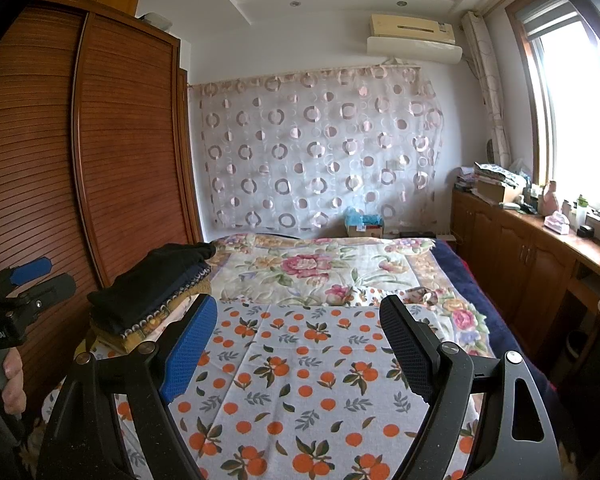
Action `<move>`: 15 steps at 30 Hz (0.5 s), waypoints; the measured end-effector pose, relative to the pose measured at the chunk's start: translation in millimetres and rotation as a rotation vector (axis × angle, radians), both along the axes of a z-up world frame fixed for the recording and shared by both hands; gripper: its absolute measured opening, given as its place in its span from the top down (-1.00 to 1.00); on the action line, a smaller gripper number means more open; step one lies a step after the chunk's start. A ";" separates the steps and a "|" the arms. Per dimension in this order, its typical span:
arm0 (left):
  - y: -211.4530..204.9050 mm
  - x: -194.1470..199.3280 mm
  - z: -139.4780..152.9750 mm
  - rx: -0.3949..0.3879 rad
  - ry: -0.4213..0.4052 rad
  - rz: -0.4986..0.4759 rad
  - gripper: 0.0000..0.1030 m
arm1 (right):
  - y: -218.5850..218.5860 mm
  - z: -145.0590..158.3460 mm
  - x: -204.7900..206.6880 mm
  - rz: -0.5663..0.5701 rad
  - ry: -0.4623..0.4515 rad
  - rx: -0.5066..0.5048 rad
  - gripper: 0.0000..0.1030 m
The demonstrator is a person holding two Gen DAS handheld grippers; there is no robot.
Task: Fold small clothes
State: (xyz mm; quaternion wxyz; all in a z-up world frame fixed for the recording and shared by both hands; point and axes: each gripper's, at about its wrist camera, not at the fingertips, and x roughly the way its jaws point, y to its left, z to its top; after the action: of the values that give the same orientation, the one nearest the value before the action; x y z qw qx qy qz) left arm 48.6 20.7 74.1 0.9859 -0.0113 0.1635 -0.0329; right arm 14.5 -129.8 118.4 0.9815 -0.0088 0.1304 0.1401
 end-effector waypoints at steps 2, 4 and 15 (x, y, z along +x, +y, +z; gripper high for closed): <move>0.2 0.1 -0.1 -0.002 0.001 -0.002 -0.99 | -0.3 -1.5 0.7 0.003 0.000 0.000 -0.65; 0.4 0.0 0.0 -0.001 0.001 0.000 -0.99 | -0.8 -1.5 0.8 0.002 0.000 0.000 -0.65; 0.5 0.1 -0.4 -0.001 0.001 -0.001 -0.99 | -3.6 -0.6 2.9 0.005 0.001 -0.001 -0.65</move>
State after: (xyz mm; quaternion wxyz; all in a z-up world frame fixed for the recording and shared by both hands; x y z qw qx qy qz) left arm 48.7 21.2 73.7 0.9858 -0.0119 0.1640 -0.0337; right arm 17.4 -133.4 117.9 0.9810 -0.0096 0.1309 0.1425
